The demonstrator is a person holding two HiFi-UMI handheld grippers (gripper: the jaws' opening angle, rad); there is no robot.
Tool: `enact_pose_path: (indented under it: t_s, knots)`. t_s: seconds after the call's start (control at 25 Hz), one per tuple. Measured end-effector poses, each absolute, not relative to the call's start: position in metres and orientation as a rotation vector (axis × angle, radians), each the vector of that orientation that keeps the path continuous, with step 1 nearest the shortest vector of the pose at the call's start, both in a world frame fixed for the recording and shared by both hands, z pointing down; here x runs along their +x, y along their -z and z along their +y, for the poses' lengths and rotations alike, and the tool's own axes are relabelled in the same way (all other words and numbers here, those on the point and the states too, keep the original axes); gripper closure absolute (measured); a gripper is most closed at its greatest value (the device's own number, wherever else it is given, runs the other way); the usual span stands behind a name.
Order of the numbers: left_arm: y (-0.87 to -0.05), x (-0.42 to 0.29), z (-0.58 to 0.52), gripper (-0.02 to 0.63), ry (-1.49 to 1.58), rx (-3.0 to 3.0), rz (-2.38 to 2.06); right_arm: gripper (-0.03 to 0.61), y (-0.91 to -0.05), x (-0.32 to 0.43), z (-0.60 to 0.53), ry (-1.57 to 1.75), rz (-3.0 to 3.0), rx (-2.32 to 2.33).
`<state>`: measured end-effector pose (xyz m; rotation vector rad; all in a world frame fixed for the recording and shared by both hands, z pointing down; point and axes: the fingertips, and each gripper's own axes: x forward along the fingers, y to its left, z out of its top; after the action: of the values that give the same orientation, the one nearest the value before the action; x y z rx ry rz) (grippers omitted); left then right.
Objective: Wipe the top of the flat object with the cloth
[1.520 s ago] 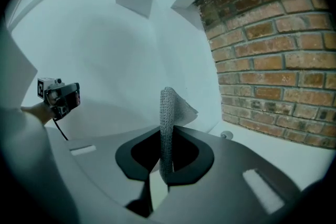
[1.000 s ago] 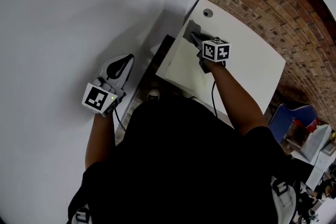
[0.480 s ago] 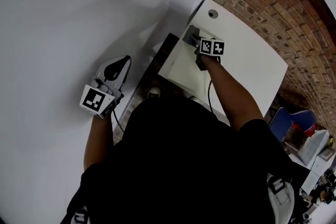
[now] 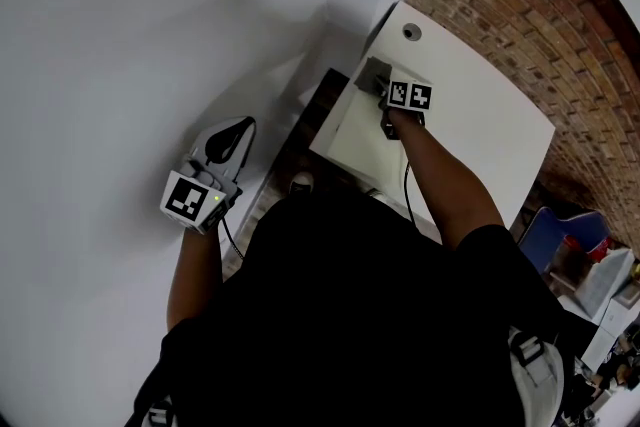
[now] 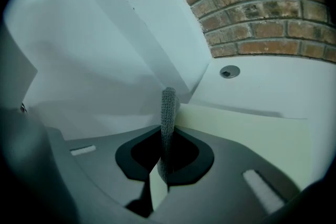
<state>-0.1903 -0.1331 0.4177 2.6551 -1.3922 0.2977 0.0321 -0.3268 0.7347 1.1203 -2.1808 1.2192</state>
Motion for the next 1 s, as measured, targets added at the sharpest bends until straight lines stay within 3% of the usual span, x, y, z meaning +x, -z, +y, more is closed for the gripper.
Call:
enact_pose_path:
  t_s: [1.0]
  knots:
    - [-0.419,-0.148,-0.161,0.612,-0.305,2.777,-1.228,0.569,-0.741,0.125,-0.314,-1.258,-2.069,1.322]
